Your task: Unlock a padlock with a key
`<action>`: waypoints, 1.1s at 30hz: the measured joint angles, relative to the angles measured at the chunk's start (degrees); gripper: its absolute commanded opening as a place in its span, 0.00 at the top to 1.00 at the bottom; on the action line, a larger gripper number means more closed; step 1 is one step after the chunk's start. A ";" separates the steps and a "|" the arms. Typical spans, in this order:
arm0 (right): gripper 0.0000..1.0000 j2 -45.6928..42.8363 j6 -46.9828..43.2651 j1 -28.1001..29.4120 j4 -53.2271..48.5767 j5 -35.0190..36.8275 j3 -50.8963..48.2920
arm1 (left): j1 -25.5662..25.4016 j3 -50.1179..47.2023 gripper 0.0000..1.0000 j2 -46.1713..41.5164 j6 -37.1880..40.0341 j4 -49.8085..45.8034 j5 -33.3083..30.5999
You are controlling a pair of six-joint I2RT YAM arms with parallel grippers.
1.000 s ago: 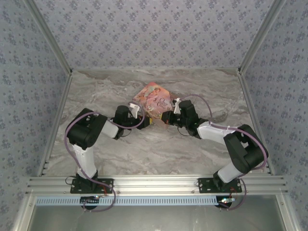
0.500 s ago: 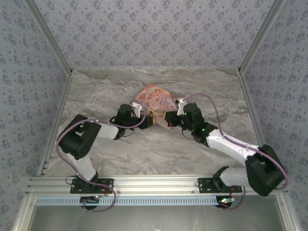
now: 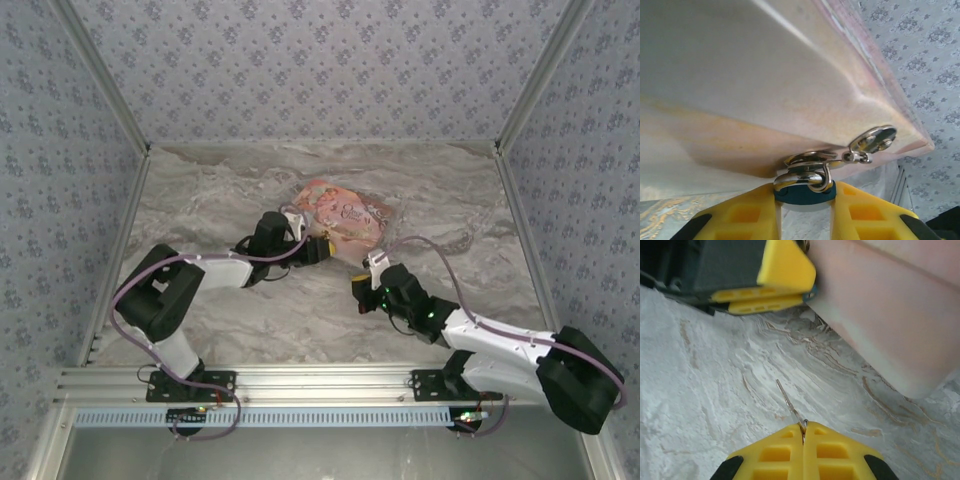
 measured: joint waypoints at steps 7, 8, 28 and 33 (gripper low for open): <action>1.00 5.11 -2.12 2.56 5.55 6.60 -0.04 | -0.50 0.02 0.76 -1.03 -5.73 -1.27 -1.25; 1.00 5.81 -2.29 2.69 6.25 7.56 -0.04 | -0.52 0.02 0.76 -1.27 -6.78 -1.31 -1.44; 1.00 13.25 -5.51 2.64 13.27 12.59 4.52 | -2.64 0.02 0.77 -3.28 -16.83 -1.49 -4.17; 1.00 14.27 -5.92 2.32 13.29 13.20 5.51 | -2.91 0.02 0.77 -3.39 -17.25 -1.90 -4.33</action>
